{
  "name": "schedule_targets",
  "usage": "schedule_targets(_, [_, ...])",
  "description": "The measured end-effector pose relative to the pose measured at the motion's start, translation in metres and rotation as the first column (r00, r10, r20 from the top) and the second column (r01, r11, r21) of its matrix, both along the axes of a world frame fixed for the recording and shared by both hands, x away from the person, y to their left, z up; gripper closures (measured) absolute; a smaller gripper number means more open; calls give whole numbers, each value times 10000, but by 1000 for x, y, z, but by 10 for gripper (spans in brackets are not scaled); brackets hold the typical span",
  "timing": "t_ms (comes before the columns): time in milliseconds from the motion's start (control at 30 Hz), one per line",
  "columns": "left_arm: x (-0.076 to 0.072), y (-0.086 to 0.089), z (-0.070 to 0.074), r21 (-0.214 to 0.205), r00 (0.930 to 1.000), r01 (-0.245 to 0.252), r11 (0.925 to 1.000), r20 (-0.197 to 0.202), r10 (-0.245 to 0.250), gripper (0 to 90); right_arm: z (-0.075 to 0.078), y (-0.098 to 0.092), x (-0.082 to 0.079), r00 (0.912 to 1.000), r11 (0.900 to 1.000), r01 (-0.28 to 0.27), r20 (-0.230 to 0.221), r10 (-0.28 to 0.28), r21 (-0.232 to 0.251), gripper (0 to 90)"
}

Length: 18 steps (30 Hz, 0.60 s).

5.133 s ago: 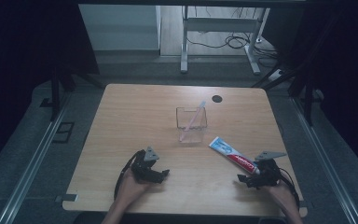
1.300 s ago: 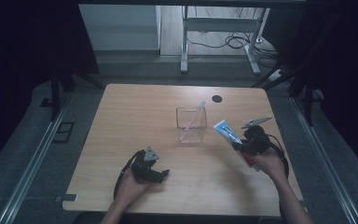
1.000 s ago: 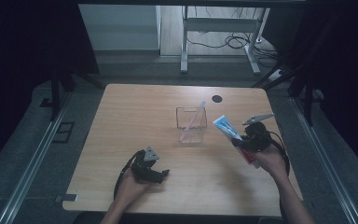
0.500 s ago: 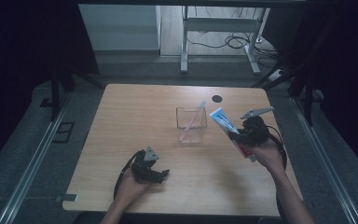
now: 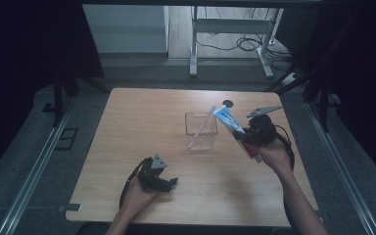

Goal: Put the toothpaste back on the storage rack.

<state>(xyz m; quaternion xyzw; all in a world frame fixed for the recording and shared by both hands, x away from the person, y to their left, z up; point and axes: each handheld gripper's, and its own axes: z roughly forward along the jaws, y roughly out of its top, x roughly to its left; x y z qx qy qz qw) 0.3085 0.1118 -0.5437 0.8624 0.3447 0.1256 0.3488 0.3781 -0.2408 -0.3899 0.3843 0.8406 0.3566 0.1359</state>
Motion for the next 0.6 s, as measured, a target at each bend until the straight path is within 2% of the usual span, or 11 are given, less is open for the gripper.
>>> schedule_targets(300, [0,0,0,4,10000,-1,10000,-2,1,133,10,19,11,9992,9994,-315,269,311,147,722])
schedule_targets(600, [0,0,0,4,10000,1,10000,-3,-1,133,9,35,27,9976,9972,-635,304,623,384,722])
